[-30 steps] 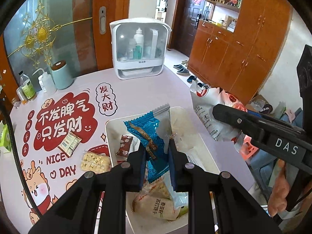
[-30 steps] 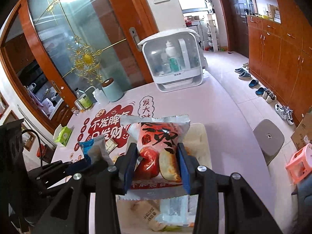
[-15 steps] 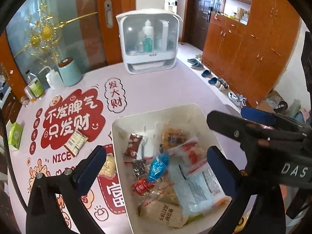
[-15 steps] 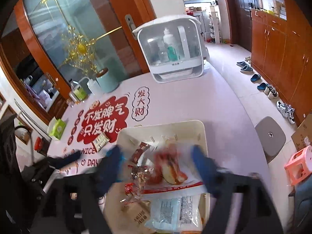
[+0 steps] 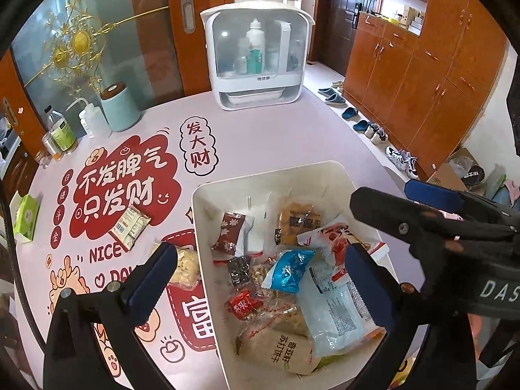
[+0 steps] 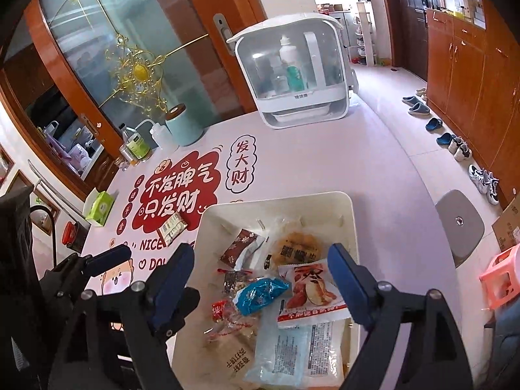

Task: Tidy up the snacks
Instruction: 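Move both tools back over the LIPO pack and cracker bag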

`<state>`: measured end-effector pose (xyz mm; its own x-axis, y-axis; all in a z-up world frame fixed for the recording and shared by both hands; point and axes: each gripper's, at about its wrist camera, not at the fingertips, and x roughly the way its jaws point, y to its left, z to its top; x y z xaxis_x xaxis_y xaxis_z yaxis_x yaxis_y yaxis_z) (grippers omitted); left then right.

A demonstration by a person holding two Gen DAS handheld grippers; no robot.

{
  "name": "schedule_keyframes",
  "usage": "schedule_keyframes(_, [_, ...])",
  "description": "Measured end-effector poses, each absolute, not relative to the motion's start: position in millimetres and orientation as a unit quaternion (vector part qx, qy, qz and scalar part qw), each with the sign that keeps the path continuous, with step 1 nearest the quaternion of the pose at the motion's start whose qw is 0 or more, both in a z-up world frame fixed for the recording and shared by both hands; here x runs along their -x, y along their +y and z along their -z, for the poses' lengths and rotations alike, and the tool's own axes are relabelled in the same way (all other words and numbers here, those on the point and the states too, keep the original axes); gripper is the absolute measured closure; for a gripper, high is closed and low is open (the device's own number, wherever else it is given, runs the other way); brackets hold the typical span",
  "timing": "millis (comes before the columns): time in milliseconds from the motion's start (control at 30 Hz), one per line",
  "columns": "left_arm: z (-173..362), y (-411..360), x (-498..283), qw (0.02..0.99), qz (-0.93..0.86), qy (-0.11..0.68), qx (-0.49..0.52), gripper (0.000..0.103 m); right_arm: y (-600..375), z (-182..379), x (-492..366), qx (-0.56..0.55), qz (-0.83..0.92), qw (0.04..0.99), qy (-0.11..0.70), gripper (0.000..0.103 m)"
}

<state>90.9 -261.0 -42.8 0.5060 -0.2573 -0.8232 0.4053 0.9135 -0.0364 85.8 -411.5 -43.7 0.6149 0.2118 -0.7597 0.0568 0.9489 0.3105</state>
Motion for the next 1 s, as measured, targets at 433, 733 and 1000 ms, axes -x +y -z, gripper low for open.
schedule_keyframes(433, [38,-245,-78,0.865,0.189,0.456,-0.089,0.001,-390,46,-82,-0.147,-0.057,0.881,0.447,0.018])
schedule_keyframes(733, [22,-214,-71,0.873,0.158,0.443,-0.125,0.001,-365,41,-79,-0.142,-0.077,0.882,0.444,0.018])
schedule_keyframes(1000, [-10,-147,-83,0.883,0.113,0.412,-0.194,0.001,-338,32,-78,-0.132,-0.078,0.893,0.424,0.018])
